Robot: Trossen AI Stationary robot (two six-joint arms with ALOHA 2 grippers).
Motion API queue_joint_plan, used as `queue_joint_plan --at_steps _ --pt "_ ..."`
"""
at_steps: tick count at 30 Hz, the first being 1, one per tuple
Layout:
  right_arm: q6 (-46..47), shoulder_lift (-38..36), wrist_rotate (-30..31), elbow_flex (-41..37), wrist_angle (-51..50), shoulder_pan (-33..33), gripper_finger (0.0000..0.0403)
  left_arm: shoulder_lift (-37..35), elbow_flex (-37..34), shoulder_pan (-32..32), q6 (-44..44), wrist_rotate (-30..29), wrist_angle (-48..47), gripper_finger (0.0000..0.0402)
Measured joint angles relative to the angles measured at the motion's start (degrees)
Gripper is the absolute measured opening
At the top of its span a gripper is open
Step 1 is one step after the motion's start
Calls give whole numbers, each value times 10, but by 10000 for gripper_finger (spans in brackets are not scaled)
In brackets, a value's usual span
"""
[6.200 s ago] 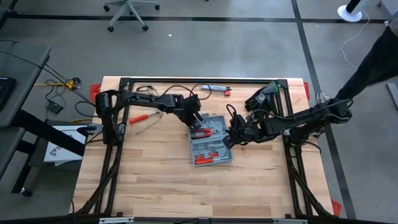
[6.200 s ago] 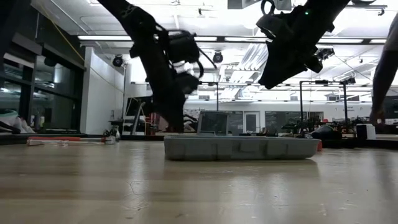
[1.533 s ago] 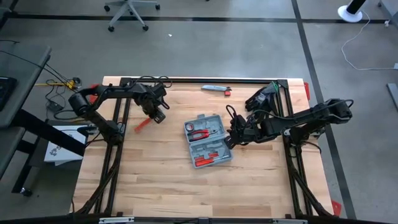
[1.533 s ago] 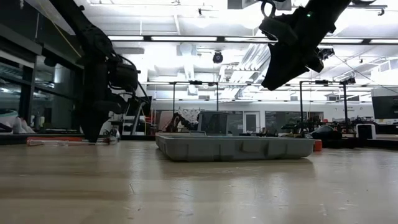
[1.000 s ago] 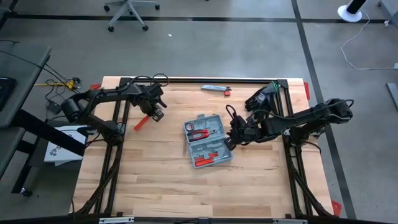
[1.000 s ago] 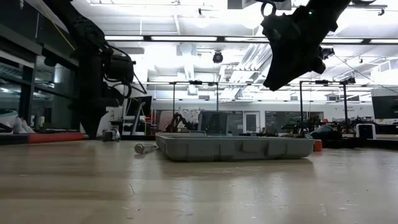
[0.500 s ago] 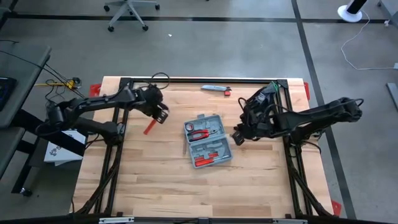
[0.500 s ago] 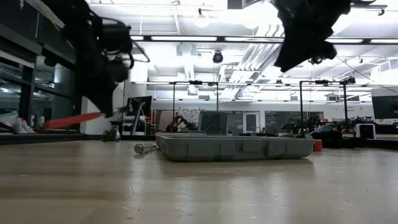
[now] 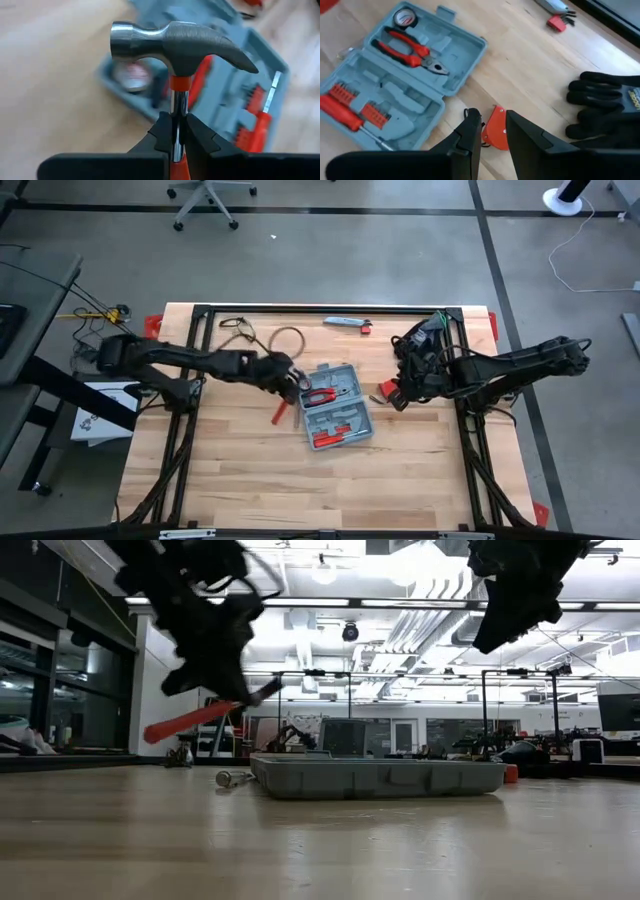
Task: Prefit tool cases
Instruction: Put the orange hammer into the gray prefit tool case
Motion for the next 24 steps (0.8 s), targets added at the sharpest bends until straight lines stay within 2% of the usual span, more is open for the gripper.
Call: queue_joint_plan --at_steps 9,13,16,20,24 --pt "-39 -5 -37 0 4 0 83 192 239 -50 88 -6 -26 14" --pt "-39 -41 -38 0 21 0 83 280 353 -52 141 9 -74 14" --pt "-35 -88 -38 0 36 0 83 339 430 -56 184 9 -143 14" --pt "-27 -142 -30 0 30 0 83 404 503 -57 229 14 -215 14" --pt "-10 -176 -16 0 -1 0 83 440 537 -63 247 39 -224 14"
